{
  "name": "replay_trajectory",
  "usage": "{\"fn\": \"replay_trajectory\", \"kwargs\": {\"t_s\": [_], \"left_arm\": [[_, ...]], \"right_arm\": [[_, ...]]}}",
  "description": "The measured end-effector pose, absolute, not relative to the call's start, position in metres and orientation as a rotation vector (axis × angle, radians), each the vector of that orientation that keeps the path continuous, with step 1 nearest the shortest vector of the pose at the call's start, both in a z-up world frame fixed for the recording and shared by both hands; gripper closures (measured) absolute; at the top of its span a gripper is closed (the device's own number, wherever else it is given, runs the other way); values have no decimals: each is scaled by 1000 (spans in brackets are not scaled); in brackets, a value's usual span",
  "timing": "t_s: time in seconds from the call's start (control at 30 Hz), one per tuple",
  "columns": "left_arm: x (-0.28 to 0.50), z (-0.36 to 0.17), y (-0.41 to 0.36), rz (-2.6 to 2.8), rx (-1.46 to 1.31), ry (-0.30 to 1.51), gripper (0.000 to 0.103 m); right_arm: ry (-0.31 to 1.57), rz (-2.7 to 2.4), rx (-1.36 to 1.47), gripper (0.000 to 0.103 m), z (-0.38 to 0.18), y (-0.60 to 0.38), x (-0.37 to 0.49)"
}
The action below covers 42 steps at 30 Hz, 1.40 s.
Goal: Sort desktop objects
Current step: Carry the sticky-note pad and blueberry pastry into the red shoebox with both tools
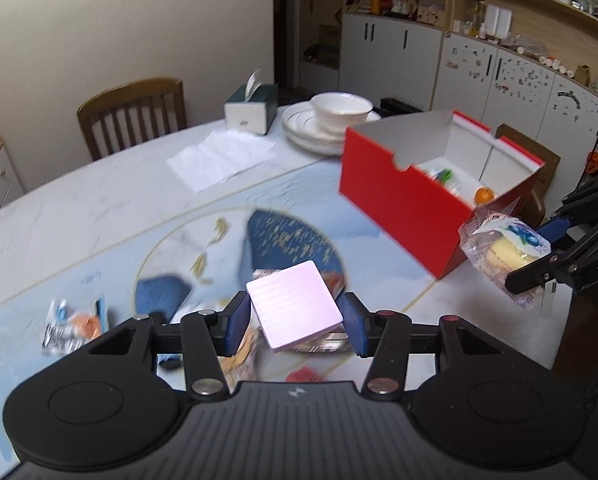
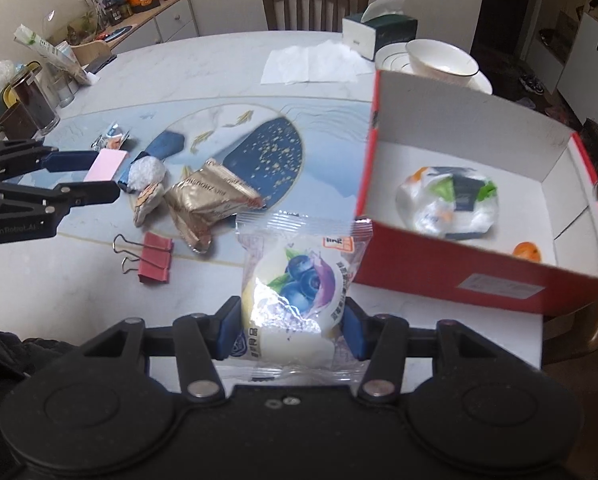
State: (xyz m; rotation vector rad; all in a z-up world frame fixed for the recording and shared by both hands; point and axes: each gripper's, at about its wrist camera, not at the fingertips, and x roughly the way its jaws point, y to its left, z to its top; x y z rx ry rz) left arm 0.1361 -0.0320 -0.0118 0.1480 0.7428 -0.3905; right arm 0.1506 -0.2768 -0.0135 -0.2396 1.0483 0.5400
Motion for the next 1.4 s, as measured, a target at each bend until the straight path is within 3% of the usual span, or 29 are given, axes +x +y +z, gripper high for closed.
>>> {"fn": "replay_trajectory", "kwargs": {"t_s": [0.67, 1.4], "left_arm": [[172, 8, -155, -503, 184, 702, 54], [233, 0, -284, -663, 332, 747, 54]], "right_arm": [[943, 490, -245, 51, 22, -386, 205], [949, 454, -310, 51, 7, -435, 309]]}}
